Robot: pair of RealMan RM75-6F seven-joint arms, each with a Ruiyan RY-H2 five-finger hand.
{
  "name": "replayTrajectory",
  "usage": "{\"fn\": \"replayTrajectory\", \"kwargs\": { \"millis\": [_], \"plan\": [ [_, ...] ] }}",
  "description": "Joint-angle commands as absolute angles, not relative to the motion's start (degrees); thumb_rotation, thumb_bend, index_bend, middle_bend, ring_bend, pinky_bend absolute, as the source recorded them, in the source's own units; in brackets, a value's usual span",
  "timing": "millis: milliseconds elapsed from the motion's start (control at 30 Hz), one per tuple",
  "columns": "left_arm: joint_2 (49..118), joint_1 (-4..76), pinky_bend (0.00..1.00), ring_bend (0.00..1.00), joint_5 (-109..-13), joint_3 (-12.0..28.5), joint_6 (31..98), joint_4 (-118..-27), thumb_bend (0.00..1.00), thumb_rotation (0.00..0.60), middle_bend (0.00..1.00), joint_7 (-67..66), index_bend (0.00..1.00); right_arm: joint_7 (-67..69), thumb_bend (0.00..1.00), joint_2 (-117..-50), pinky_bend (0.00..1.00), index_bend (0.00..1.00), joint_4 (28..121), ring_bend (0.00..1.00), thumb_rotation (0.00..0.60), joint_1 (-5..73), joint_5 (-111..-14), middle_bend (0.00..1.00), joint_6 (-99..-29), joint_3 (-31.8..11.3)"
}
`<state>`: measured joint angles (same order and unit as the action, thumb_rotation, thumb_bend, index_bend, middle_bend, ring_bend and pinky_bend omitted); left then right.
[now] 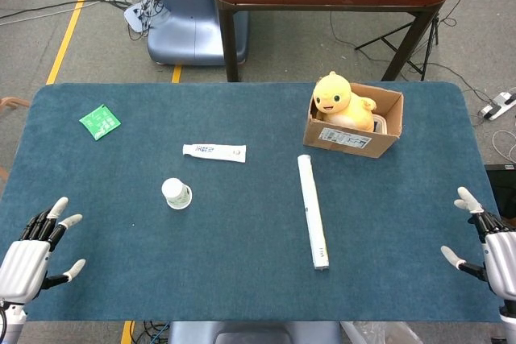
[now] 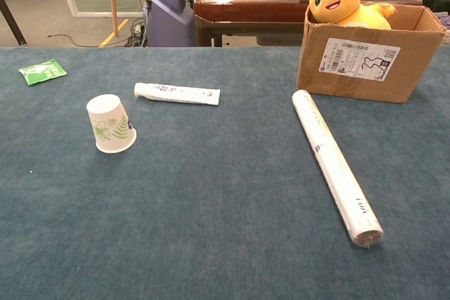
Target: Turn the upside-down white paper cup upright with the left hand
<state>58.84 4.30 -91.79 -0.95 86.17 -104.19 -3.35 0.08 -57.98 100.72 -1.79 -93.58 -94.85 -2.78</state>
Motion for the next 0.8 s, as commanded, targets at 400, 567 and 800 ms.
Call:
{"fn": "replayTrajectory", "kwargs": {
  "millis": [400, 567, 800],
  "plan": [
    [58.2, 9.8, 0.09, 0.0, -93.1, 1.7, 80.1, -112.3, 0.2, 0.6, 0.0, -15.3, 0.22, 1.1, 0.0, -56.3, 0.6, 0.02, 101.8, 0.4, 0.6, -2.3, -92.9, 0.29, -95.2, -2.9],
    [59.7, 13.6, 0.09, 0.0, -90.8, 3.4, 74.9, -115.6, 0.2, 0.6, 0.0, -22.9, 0.23, 2.2, 0.0, -55.3, 0.6, 0.04, 102.3, 0.4, 0.6, -2.7, -92.9, 0.3, -95.8, -2.8],
    [64.1, 19.0, 0.09, 0.0, -83.2, 5.9, 68.1, -117.1, 0.2, 0.6, 0.0, -34.5, 0.19, 3.9, 0.0, -54.1, 0.6, 0.07, 102.7, 0.4, 0.6, -3.4, -93.4, 0.31, -97.0, -2.7]
  ]
}}
